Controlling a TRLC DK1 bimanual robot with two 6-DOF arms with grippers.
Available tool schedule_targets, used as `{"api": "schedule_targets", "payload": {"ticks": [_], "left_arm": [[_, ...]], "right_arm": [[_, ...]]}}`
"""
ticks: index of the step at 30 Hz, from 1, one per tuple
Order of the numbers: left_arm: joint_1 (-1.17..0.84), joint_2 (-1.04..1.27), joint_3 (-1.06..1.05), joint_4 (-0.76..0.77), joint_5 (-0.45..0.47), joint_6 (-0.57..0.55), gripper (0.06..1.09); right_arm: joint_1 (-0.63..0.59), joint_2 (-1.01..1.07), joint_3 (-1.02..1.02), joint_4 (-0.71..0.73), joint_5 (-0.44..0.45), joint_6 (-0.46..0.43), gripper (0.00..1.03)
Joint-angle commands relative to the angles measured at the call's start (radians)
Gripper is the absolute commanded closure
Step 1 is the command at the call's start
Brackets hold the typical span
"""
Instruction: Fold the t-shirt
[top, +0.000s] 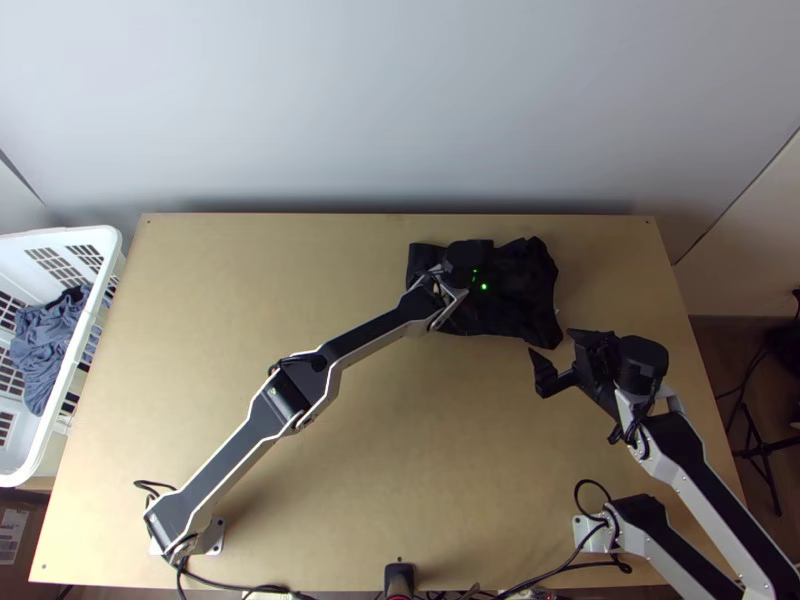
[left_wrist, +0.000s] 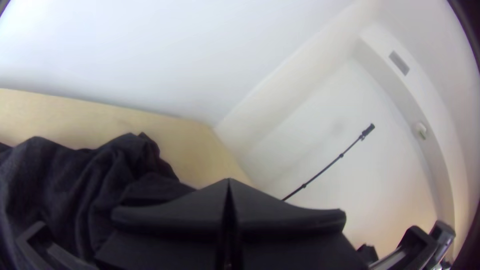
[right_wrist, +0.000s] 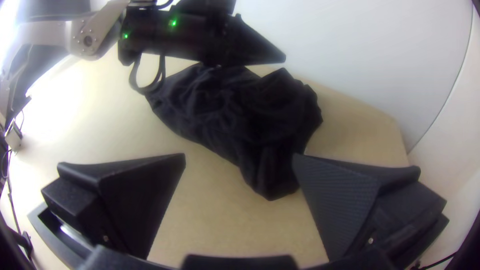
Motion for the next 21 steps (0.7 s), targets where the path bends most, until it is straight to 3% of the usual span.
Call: {"api": "schedule_targets", "payload": {"ticks": [1, 5, 10, 14, 21], "left_arm": [[0.004, 0.024, 0.006, 0.108, -0.044, -0.115, 1.05], [0.020, 0.009, 0.004, 0.015, -0.053, -0.042, 1.05], [0.094, -0.064, -0.020, -0.243, -0.052, 0.175, 1.05], [0.115, -0.051, -0.020, -0.349, -0.064, 0.327, 1.05], [0.088, 0.015, -0.020, -0.315, -0.081, 0.340, 1.05]], "right_arm": [[-0.001, -0.005, -0.017, 0.012, -0.001, 0.006, 0.03], [-0.001, -0.004, -0.001, 0.017, -0.001, 0.001, 0.03], [-0.003, 0.015, 0.009, 0.035, -0.001, 0.000, 0.03], [0.000, 0.039, 0.006, 0.064, -0.001, 0.000, 0.03], [0.009, 0.097, 0.012, 0.112, -0.001, 0.007, 0.03]]}}
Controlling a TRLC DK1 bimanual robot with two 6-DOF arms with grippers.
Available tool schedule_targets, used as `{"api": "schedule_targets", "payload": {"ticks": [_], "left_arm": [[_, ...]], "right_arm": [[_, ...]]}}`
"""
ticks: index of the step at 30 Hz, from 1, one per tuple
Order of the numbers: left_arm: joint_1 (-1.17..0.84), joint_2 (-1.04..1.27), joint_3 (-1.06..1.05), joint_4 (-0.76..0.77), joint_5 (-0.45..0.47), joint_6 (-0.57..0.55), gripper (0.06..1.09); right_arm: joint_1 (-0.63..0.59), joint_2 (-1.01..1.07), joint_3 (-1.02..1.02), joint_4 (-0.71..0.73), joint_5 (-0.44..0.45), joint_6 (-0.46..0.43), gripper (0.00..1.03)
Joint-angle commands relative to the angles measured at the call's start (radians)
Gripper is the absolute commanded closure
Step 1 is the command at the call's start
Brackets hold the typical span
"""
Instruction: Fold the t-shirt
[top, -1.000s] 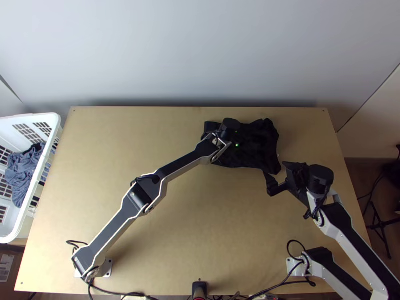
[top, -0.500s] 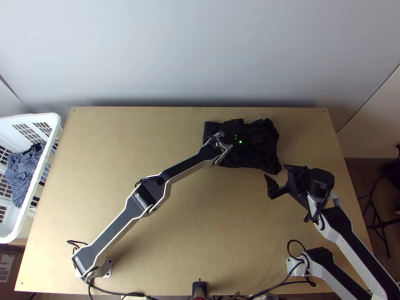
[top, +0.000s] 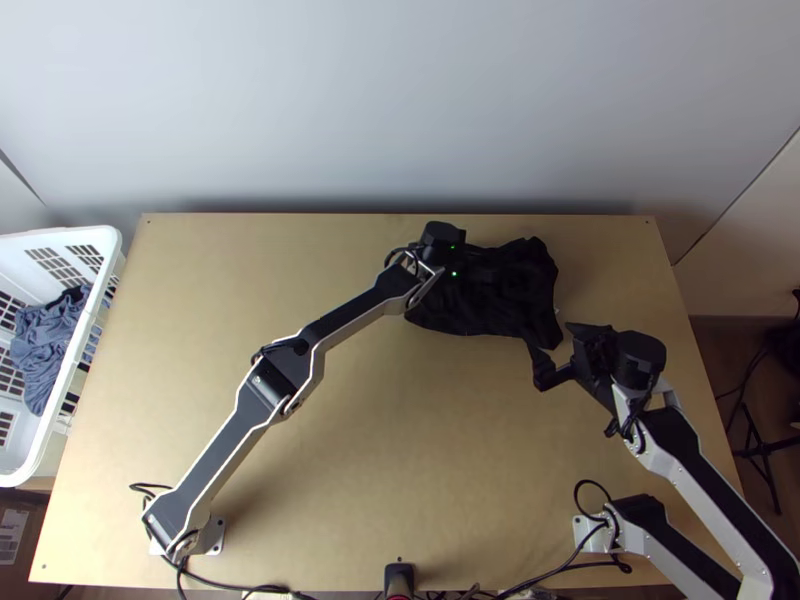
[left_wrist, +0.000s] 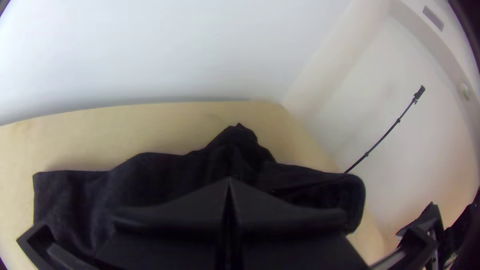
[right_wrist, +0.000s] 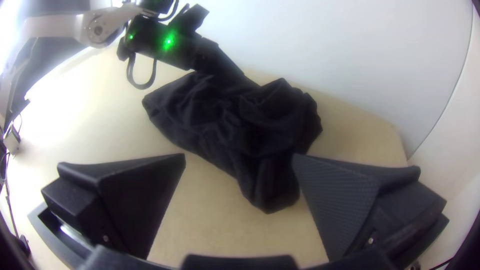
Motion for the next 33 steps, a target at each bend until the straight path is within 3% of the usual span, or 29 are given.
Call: {"api": "schedule_targets", "payload": {"ticks": [1, 7, 12, 15, 23, 27, 33], "left_arm": [[-0.020, 0.044, -0.003, 0.002, -0.011, 0.053, 1.05], [-0.070, 0.065, 0.003, 0.122, 0.008, 0.033, 1.05], [-0.101, 0.088, 0.023, 0.129, 0.015, 0.094, 1.05], [-0.124, 0.105, 0.048, 0.069, -0.011, 0.171, 1.05], [-0.133, 0.119, 0.087, 0.022, -0.066, 0.189, 1.05], [-0.123, 0.111, 0.089, -0.081, -0.124, 0.189, 1.05], [-0.072, 0.054, 0.020, -0.211, -0.123, 0.169, 1.05]], "right_arm": [[0.005, 0.046, 0.003, 0.035, 0.001, 0.001, 0.03], [-0.008, 0.049, -0.002, 0.035, 0.001, -0.005, 0.03], [-0.016, 0.049, -0.003, 0.032, 0.001, -0.008, 0.03], [-0.018, 0.057, 0.009, 0.029, 0.001, -0.008, 0.03], [0.005, 0.069, 0.058, 0.012, 0.001, 0.004, 0.03], [0.009, 0.103, 0.130, -0.091, 0.001, 0.006, 0.03], [0.007, 0.132, 0.202, -0.194, 0.001, 0.023, 0.03]]}}
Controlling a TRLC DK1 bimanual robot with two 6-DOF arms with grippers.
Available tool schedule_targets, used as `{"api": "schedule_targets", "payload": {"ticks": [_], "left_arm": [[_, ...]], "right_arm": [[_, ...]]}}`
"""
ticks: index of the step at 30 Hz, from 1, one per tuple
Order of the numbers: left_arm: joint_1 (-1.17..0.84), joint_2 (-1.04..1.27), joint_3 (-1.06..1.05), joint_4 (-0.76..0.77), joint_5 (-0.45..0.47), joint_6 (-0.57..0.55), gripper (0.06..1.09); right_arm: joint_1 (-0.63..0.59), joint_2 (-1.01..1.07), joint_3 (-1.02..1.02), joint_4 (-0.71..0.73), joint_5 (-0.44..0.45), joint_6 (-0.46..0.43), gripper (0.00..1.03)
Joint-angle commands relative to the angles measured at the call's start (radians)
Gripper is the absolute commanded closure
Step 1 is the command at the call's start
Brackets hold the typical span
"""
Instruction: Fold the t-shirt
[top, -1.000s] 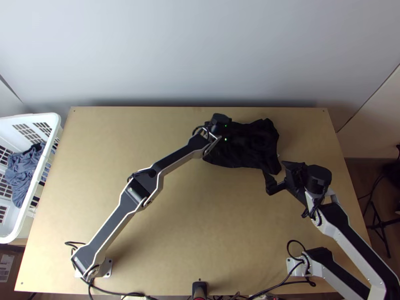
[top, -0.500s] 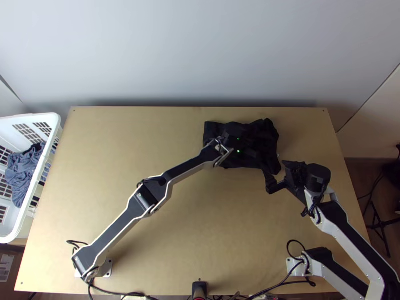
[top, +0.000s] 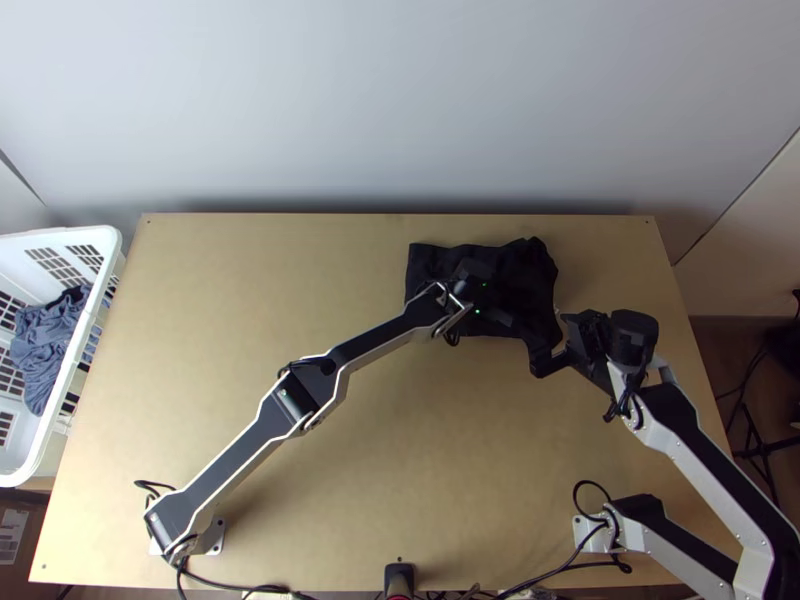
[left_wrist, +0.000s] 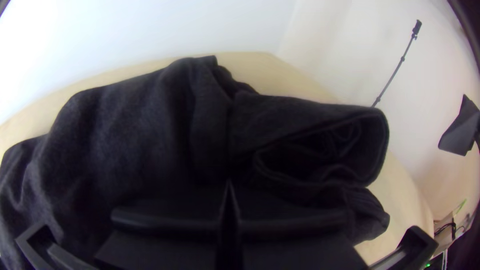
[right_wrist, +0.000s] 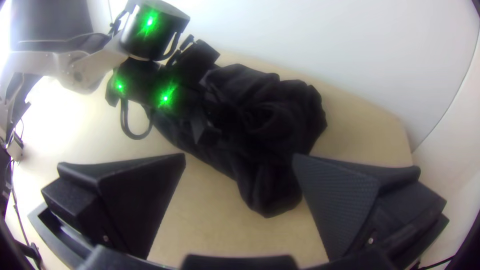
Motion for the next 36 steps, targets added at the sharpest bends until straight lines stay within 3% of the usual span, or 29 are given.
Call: {"api": "schedule_targets", "payload": {"ticks": [1, 17, 28, 30, 34, 36], "left_arm": [[0.048, -0.055, -0.036, -0.170, -0.023, -0.025, 1.05], [0.048, -0.147, -0.133, -0.836, 0.033, -0.040, 1.05], [0.111, -0.414, -0.177, -0.749, 0.066, -0.134, 1.05], [0.126, -0.460, -0.153, -0.749, 0.115, -0.146, 0.93], [0.158, -0.571, -0.151, -0.738, 0.196, -0.163, 0.44], [0.184, -0.612, -0.151, -0.721, 0.234, -0.186, 0.15]], "right_arm": [[0.007, 0.008, 0.072, -0.084, 0.000, 0.017, 0.03], [0.136, -0.079, 0.224, -0.252, 0.014, 0.063, 0.03], [0.139, -0.107, 0.150, -0.271, 0.035, 0.135, 0.03], [0.131, -0.113, 0.144, -0.271, 0.035, 0.140, 0.03], [0.116, -0.113, 0.152, -0.320, 0.023, 0.172, 0.03], [0.101, -0.110, 0.152, -0.363, -0.029, 0.192, 0.03]]}}
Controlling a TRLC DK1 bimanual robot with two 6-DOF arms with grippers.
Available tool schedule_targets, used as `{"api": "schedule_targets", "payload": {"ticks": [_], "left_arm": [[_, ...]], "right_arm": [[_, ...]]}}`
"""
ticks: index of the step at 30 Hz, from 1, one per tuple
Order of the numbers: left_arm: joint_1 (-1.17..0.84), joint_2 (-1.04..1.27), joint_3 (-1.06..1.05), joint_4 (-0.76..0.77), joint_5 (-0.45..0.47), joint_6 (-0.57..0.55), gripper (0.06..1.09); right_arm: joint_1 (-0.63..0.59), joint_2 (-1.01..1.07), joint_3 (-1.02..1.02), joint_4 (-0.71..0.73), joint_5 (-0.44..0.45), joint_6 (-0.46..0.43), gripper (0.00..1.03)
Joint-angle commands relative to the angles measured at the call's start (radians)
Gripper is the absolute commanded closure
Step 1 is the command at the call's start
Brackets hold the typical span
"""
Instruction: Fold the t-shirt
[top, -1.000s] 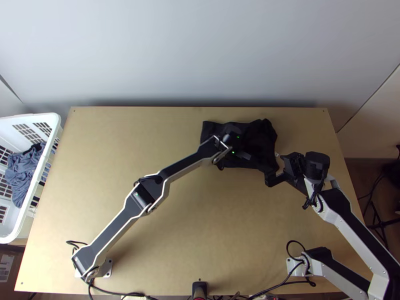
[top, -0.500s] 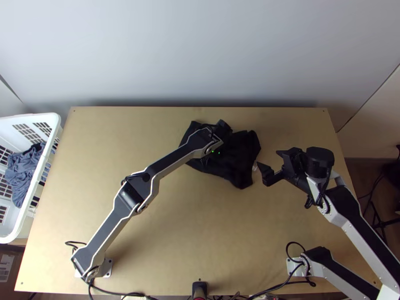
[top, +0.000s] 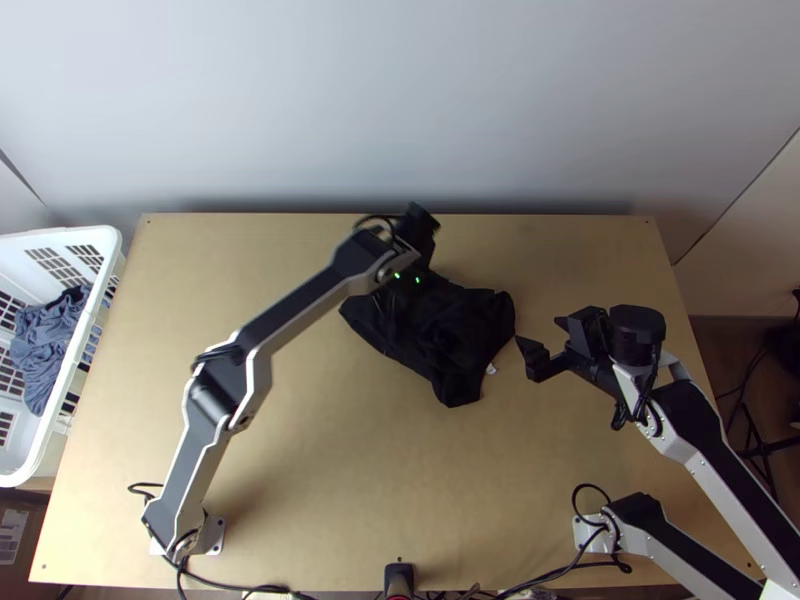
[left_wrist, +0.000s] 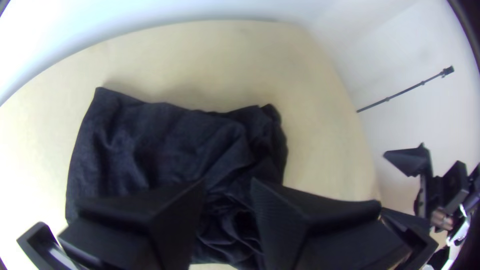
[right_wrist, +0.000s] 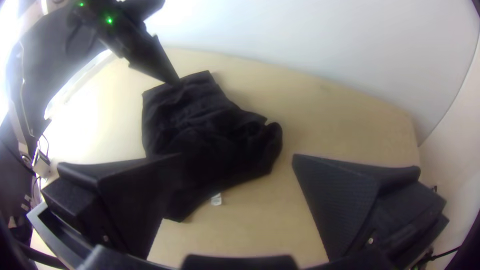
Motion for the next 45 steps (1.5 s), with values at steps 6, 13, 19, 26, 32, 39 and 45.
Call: {"api": "schedule_targets", "payload": {"ticks": [6, 13, 19, 26, 32, 39, 45], "left_arm": [[0.151, -0.277, -0.041, 0.034, 0.132, -0.024, 0.12], [0.275, -0.452, -0.164, -0.021, 0.126, 0.050, 0.12], [0.343, -0.565, -0.253, -0.019, 0.124, 0.062, 0.12], [0.353, -0.673, -0.377, 0.004, 0.091, 0.071, 0.12], [0.403, -0.719, -0.391, 0.011, 0.086, 0.094, 0.12], [0.465, -0.751, -0.392, 0.010, 0.086, 0.119, 0.12], [0.508, -0.783, -0.453, 0.011, 0.086, 0.153, 0.12]], "right_arm": [[-0.033, 0.043, -0.041, -0.207, -0.185, 0.064, 0.03], [-0.040, 0.212, 0.008, -0.233, -0.311, 0.077, 0.03], [-0.033, 0.456, 0.105, -0.149, -0.345, 0.168, 0.04], [-0.048, 0.611, 0.143, -0.036, -0.368, 0.255, 0.04], [-0.042, 0.717, 0.189, -0.022, -0.366, 0.272, 0.04], [-0.026, 0.792, 0.248, 0.098, -0.366, 0.372, 0.04], [0.020, 0.881, 0.349, 0.135, -0.363, 0.456, 0.04]]}}
